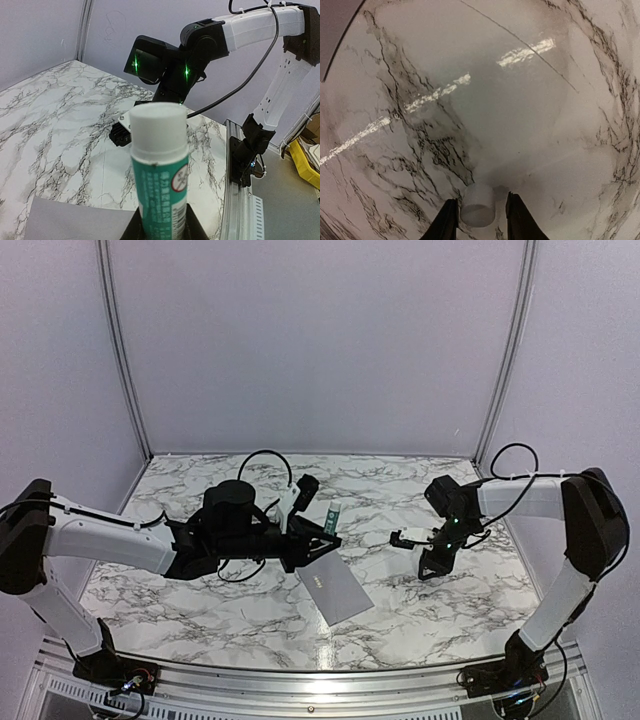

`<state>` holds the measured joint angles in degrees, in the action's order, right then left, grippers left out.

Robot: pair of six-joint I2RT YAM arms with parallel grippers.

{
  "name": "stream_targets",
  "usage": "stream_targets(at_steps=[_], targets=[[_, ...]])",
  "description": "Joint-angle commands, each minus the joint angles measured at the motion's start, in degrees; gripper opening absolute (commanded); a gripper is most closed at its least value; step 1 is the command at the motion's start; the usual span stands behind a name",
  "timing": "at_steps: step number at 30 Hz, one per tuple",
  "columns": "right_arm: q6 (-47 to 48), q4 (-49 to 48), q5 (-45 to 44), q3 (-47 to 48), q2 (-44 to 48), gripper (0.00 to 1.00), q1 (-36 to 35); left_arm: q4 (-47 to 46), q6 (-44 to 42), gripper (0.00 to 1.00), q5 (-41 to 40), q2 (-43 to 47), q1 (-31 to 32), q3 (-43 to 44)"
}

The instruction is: Place the letter into the envelope and seal it

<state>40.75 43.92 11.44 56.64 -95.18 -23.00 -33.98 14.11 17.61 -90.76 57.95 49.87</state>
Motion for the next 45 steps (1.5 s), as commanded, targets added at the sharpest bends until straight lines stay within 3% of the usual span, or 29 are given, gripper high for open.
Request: stream_targets(at_steps=[1,7,13,25,33,45], targets=[[-0.8,0.0,0.0,1.8,-0.7,0.28,-0.6,-0.3,0.1,0.09,0.9,-0.6,-0.2,1.1],[-1.4,0.6,-0.3,2.6,0.3,0.17,-0.6,-0.3,0.0,0.09,0.9,-0.6,-0.2,1.0],[-1.4,5.1,2.8,8.4,3.2,0.15,-0.6,0.9,-1.0,0.09,1.7,-0.4,-0.2,0.0],[-2.8,18.4,39.5,29.3,1.9,0.16,-0.6,16.4,-10.0,0.07,1.3,0.9,0.4,1.2],[3.4,28.1,49.8,37.6,-4.4,0.16,-0.9,29.0,-18.8,0.06,-5.4,-1.4,3.3,8.9],[5.8,31.1,47.8,40.0,-6.2,0.17,-7.6,27.1,-16.9,0.05,-5.1,-3.8,5.5,11.9]])
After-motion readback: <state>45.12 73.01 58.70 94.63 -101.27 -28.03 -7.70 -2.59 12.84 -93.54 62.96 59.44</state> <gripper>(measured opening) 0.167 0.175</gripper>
